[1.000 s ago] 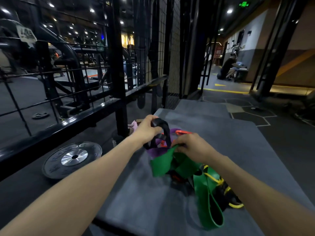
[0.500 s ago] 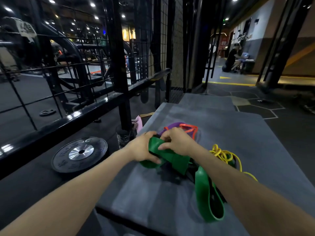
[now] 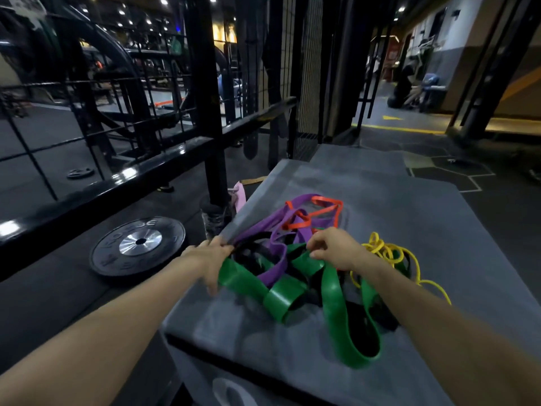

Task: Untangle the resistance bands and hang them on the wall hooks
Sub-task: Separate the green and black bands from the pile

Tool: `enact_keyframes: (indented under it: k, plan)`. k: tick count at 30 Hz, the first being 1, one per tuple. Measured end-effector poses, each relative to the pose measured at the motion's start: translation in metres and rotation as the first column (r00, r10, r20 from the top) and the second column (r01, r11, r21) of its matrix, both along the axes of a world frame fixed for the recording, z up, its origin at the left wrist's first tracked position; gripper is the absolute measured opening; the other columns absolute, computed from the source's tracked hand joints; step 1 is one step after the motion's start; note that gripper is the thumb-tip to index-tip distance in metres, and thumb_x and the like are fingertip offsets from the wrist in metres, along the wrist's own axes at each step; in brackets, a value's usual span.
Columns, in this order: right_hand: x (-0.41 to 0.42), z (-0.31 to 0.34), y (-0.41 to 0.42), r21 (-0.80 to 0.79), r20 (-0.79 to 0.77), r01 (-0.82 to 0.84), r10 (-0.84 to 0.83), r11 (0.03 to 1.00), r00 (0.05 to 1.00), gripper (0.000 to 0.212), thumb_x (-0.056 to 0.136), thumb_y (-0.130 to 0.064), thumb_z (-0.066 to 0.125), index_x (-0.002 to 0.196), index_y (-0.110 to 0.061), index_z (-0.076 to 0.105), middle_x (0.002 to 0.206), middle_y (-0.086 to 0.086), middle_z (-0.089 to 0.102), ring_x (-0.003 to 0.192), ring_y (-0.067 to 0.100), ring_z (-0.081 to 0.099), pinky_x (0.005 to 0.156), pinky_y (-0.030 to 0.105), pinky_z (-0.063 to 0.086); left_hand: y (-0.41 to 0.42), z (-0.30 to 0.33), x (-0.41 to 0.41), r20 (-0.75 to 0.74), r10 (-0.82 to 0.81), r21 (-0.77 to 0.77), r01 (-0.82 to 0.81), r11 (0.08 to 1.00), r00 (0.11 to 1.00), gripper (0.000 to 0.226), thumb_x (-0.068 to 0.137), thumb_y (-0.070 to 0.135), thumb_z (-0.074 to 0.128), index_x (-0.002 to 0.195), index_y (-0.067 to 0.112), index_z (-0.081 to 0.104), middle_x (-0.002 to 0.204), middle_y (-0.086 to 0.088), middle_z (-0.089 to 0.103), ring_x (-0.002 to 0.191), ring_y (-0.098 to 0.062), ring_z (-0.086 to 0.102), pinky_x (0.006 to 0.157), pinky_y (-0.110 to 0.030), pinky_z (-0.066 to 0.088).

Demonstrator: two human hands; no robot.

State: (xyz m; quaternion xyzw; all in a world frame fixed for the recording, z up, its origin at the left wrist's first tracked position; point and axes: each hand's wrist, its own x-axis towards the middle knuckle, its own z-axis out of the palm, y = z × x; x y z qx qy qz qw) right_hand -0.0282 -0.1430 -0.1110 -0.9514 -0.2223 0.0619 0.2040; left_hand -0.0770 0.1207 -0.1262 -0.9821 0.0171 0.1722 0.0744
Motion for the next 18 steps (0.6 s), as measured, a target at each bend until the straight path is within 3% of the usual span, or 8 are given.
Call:
enact_keyframes:
  k: [2, 5, 7, 9, 12, 14, 16, 18]
  plan:
    - [-0.002, -0.008, 0.003, -0.012, -0.017, -0.002, 0.002, 1.000, 1.000, 0.027, 0.084, -0.014, 0.067, 0.109, -0.006, 0.067, 0.109, 0.009, 0.068, 0.100, 0.019, 0.062, 0.081, 0.019, 0.041, -0.009, 0.011, 0.001, -0.132, -0.001, 0.088, 0.012, 0.996, 0.991, 0.114, 0.060, 0.045, 0.082, 0.146, 0.014, 0.015, 0.152, -0.007, 0.006, 0.139, -0.030, 0.017, 0.113, -0.043, 0.028]
    - [-0.004, -0.013, 0.003, -0.009, -0.008, 0.006, -0.006, 1.000, 1.000, 0.027, 0.082, -0.013, 0.069, 0.108, -0.006, 0.067, 0.107, 0.009, 0.068, 0.092, 0.016, 0.059, 0.079, 0.020, 0.041, -0.029, 0.025, 0.003, -0.076, 0.036, -0.167, -0.048, 0.985, 0.996, 0.117, 0.060, 0.059, 0.077, 0.146, 0.009, 0.015, 0.151, -0.012, 0.006, 0.141, -0.034, 0.012, 0.118, -0.038, 0.018]
    - [-0.006, -0.015, 0.002, 0.004, 0.009, 0.017, -0.017, 1.000, 1.000, 0.022, 0.082, -0.012, 0.069, 0.102, -0.005, 0.068, 0.101, 0.010, 0.069, 0.085, 0.013, 0.057, 0.076, 0.018, 0.040, -0.046, 0.022, 0.005, 0.149, 0.098, -0.408, -0.029, 0.913, 0.984, 0.096, 0.068, 0.058, 0.072, 0.141, 0.012, 0.030, 0.145, -0.013, 0.020, 0.137, -0.032, 0.021, 0.115, -0.035, 0.021]
    - [-0.010, -0.017, 0.003, 0.024, 0.034, 0.024, -0.025, 0.999, 0.999, 0.015, 0.082, -0.014, 0.069, 0.094, -0.005, 0.071, 0.096, 0.010, 0.071, 0.085, 0.016, 0.062, 0.073, 0.019, 0.041, -0.065, 0.006, 0.006, 0.317, 0.161, -0.522, 0.031, 0.852, 0.935, 0.059, 0.076, 0.050, 0.068, 0.121, 0.014, 0.051, 0.127, -0.012, 0.040, 0.121, -0.030, 0.043, 0.103, -0.034, 0.037]
    - [-0.019, -0.025, 0.008, 0.036, 0.019, 0.004, -0.005, 0.999, 1.000, 0.017, 0.083, -0.022, 0.067, 0.091, -0.008, 0.072, 0.093, 0.009, 0.072, 0.088, 0.019, 0.064, 0.074, 0.022, 0.044, -0.087, -0.029, 0.002, 0.161, 0.156, -0.483, -0.060, 0.873, 0.975, 0.038, 0.085, 0.045, 0.059, 0.105, 0.013, 0.055, 0.113, -0.012, 0.057, 0.104, -0.030, 0.057, 0.086, -0.035, 0.047]
    - [-0.021, -0.031, 0.015, 0.027, 0.000, -0.009, 0.009, 1.000, 1.000, 0.023, 0.085, -0.026, 0.066, 0.094, -0.005, 0.071, 0.094, 0.011, 0.071, 0.090, 0.022, 0.064, 0.079, 0.027, 0.047, -0.087, -0.043, 0.000, 0.180, 0.175, -0.489, -0.067, 0.870, 0.968, 0.027, 0.089, 0.037, 0.054, 0.102, 0.013, 0.056, 0.110, -0.014, 0.062, 0.102, -0.032, 0.059, 0.085, -0.036, 0.047]
    - [-0.019, -0.035, 0.022, 0.005, -0.009, -0.010, 0.010, 1.000, 1.000, 0.027, 0.084, -0.026, 0.066, 0.094, -0.001, 0.069, 0.094, 0.014, 0.071, 0.092, 0.026, 0.064, 0.083, 0.033, 0.049, -0.078, -0.041, 0.001, 0.255, 0.280, -0.643, -0.054, 0.764, 0.926, 0.016, 0.092, 0.025, 0.051, 0.094, 0.011, 0.058, 0.095, -0.015, 0.065, 0.091, -0.032, 0.060, 0.075, -0.031, 0.044]
    - [-0.016, -0.037, 0.029, 0.009, 0.009, 0.004, -0.004, 1.000, 1.000, 0.024, 0.082, -0.023, 0.067, 0.094, -0.003, 0.068, 0.096, 0.015, 0.070, 0.094, 0.029, 0.064, 0.085, 0.038, 0.050, -0.059, -0.031, 0.006, 0.216, 0.485, -0.829, -0.103, 0.550, 0.847, 0.012, 0.094, 0.017, 0.049, 0.089, 0.009, 0.056, 0.074, -0.009, 0.058, 0.075, -0.025, 0.054, 0.064, -0.027, 0.034]
